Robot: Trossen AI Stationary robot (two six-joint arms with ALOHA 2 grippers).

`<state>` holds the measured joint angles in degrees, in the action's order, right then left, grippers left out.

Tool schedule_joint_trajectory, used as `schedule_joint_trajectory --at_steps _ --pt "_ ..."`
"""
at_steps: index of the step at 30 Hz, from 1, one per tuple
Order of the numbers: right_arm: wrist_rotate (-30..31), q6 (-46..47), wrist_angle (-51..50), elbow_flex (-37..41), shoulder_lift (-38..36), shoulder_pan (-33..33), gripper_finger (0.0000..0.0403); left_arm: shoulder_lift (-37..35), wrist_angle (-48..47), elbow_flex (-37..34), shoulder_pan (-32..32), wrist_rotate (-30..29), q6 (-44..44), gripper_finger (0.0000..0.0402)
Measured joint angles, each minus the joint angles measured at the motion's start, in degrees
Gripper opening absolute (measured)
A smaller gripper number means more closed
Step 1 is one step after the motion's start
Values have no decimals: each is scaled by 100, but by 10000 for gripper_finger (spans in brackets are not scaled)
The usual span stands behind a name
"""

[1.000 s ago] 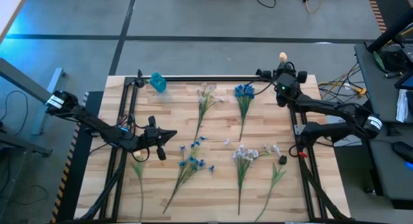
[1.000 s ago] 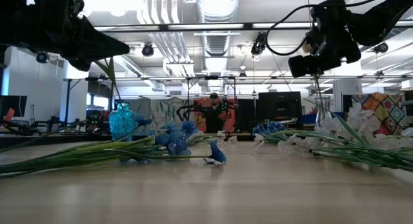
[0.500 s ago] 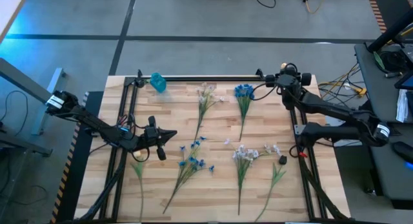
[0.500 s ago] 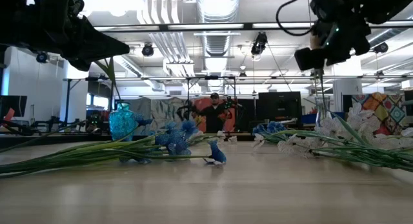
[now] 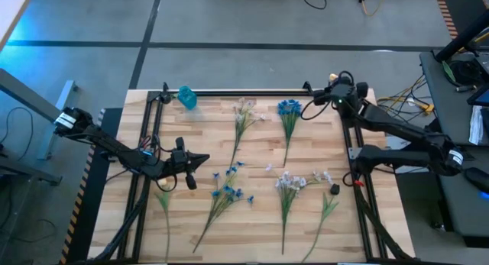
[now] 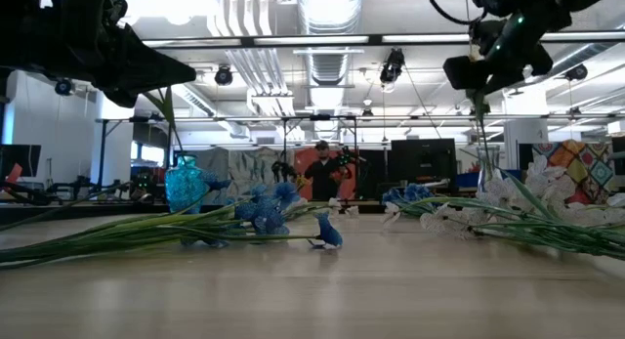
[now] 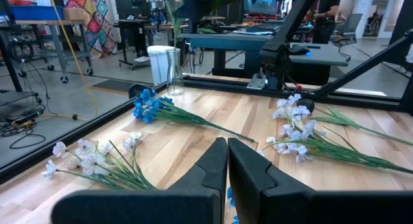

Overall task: Sort flowers into vase by color
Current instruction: Put the black tulip into the blue vase

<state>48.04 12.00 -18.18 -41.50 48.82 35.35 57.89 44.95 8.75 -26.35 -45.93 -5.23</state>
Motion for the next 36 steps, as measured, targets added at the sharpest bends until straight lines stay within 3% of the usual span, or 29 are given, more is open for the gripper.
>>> schedule_joint_trajectory --at_steps 6,20,24,36 --pt "-253 164 -1157 -573 0 1 173 0 -4 0 0 2 0 0" --pt "-1769 631 -3812 -1665 -27 2 171 4 -140 0 -2 2 20 0" --pt "-2506 660 -3904 -1576 -83 -24 158 80 -138 0 -2 2 20 0" --pt "-3060 701 -3980 -1534 -83 -547 68 326 -63 0 -2 2 -22 0"
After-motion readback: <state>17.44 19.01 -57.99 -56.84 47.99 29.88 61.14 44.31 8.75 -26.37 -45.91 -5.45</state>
